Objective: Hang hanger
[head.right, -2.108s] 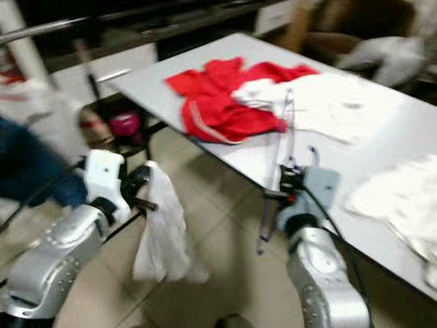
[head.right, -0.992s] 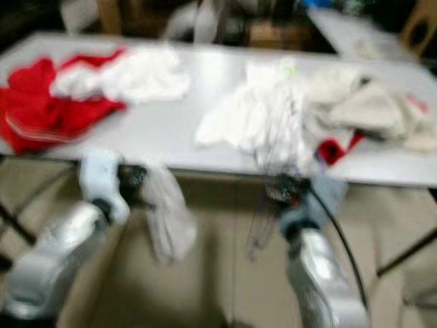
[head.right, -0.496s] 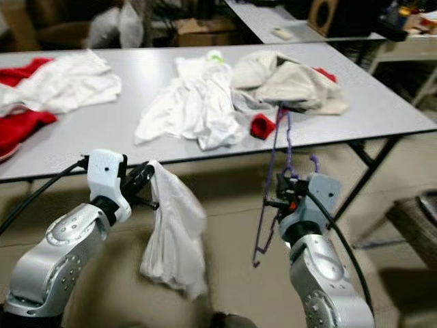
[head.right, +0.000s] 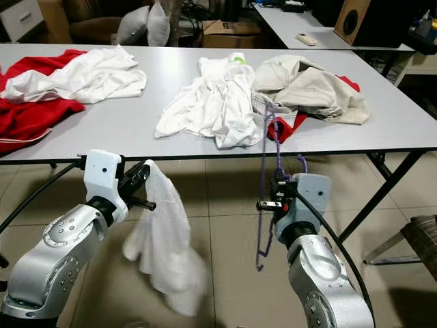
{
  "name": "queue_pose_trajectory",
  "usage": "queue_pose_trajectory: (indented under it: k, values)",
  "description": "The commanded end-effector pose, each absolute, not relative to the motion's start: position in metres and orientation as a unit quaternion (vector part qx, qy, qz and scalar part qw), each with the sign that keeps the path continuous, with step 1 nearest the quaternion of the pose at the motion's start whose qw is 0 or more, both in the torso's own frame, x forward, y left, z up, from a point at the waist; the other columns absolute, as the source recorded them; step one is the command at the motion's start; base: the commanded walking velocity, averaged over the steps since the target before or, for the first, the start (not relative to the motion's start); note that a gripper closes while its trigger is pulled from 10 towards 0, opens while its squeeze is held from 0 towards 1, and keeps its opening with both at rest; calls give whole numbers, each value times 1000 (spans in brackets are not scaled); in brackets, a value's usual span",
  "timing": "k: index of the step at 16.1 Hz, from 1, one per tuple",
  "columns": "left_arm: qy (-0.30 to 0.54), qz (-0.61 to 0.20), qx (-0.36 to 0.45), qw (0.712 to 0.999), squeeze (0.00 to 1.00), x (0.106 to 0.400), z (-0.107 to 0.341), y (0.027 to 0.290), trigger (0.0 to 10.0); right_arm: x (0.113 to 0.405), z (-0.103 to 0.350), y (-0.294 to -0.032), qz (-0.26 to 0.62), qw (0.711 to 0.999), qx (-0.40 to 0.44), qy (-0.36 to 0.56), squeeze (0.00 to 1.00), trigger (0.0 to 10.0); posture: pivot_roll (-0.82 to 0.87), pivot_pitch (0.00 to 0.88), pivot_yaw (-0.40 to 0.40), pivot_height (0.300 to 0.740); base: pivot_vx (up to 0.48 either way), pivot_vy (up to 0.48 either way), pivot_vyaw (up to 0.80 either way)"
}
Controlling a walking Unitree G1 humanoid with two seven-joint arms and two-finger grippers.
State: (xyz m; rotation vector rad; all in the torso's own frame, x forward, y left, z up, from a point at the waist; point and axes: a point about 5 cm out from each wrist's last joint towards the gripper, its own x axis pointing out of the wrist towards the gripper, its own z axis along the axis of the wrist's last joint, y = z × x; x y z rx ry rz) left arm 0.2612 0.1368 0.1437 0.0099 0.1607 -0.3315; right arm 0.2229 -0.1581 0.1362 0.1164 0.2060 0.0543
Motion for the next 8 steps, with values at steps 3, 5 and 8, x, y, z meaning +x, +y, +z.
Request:
queue_pose_trajectory:
  k: [3, 5, 8]
  values:
    - [56, -172, 14, 983, 0, 264, 151, 131, 10000, 227, 143, -157, 41, 993, 59, 90, 0, 10000, -4, 0, -26, 740, 0, 0, 0]
    - [55, -170, 14, 984, 0, 265, 151, 131, 10000, 226, 142, -162, 31, 993, 65, 90, 0, 10000, -5, 0, -28, 740, 0, 0, 0]
    - [54, -170, 15, 984, 0, 265, 150, 131, 10000, 227, 141, -164, 29, 994, 62, 90, 0, 10000, -5, 0, -28, 740, 0, 0, 0]
